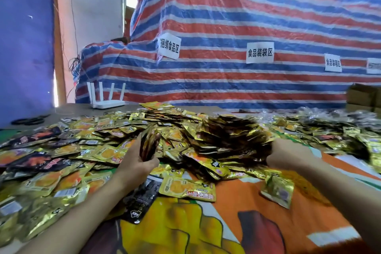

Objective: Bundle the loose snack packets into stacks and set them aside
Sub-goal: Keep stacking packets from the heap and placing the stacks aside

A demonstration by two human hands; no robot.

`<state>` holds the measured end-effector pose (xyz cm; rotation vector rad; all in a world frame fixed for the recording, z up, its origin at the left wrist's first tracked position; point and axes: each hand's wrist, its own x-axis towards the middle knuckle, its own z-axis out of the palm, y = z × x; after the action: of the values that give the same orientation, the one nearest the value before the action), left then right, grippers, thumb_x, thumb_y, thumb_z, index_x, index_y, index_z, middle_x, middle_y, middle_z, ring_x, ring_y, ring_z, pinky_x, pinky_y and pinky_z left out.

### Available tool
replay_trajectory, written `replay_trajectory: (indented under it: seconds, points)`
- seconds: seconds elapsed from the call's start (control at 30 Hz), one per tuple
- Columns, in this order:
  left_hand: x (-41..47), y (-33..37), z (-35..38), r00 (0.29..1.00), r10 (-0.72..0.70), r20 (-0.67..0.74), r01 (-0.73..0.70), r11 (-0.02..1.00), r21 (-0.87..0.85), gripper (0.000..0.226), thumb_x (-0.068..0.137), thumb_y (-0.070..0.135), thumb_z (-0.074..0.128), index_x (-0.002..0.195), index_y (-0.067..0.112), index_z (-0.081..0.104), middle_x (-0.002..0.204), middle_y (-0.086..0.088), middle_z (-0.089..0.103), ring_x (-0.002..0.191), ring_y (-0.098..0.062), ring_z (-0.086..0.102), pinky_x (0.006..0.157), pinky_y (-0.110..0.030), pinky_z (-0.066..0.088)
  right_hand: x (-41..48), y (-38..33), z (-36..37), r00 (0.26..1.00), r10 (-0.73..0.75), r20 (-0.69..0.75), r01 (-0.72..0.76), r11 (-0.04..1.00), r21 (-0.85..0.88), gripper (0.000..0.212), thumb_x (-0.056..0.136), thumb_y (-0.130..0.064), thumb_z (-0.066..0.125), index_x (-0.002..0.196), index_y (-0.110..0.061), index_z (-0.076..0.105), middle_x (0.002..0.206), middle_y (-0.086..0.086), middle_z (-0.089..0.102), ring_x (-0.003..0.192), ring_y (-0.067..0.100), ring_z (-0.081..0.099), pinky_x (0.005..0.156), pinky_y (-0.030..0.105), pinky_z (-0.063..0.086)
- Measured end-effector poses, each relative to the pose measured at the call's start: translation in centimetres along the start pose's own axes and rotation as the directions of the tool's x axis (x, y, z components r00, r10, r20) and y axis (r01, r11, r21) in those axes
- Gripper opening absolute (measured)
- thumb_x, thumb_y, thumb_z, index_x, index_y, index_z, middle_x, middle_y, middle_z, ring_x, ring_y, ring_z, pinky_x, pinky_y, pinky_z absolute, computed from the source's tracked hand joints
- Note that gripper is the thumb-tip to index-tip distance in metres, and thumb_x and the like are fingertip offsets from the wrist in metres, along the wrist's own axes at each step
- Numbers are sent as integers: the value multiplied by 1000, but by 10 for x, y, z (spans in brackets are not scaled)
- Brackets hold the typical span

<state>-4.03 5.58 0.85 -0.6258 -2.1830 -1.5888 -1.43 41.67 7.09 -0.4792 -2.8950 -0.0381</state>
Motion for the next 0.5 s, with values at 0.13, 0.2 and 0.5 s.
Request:
replay_trajectory:
  seconds: [0.13, 0.2, 0.5]
  points:
    - [0, -2, 0, 999, -36, -16, 36, 999, 21, 29, 69, 22, 64, 97, 15, 57, 85, -27, 54, 69, -28, 53, 67, -33, 42, 1, 38, 15, 997, 63, 43, -56, 986, -158, 3, 89, -21, 50, 91, -20, 48, 80, -4, 52, 80, 20, 58, 73, 32, 53]
    - [0, -4, -1, 998, -57, -29, 57, 998, 22, 31, 68, 23, 65, 98, 16, 59, 90, -28, 57, 79, -38, 56, 71, -36, 43, -2, 46, 21, 993, 94, 66, -83, 985, -149, 6, 91, -16, 46, 87, -19, 43, 84, -2, 50, 83, 22, 56, 72, 34, 51]
    - [2, -11, -2, 997, -69, -18, 69, 997, 17, 30, 69, 24, 65, 96, 12, 60, 88, -25, 59, 71, -24, 56, 68, -34, 43, -2, 52, 10, 989, 142, -44, -146, 981, -130, 17, 90, -10, 50, 78, -19, 43, 79, -2, 54, 65, 13, 51, 51, 28, 40]
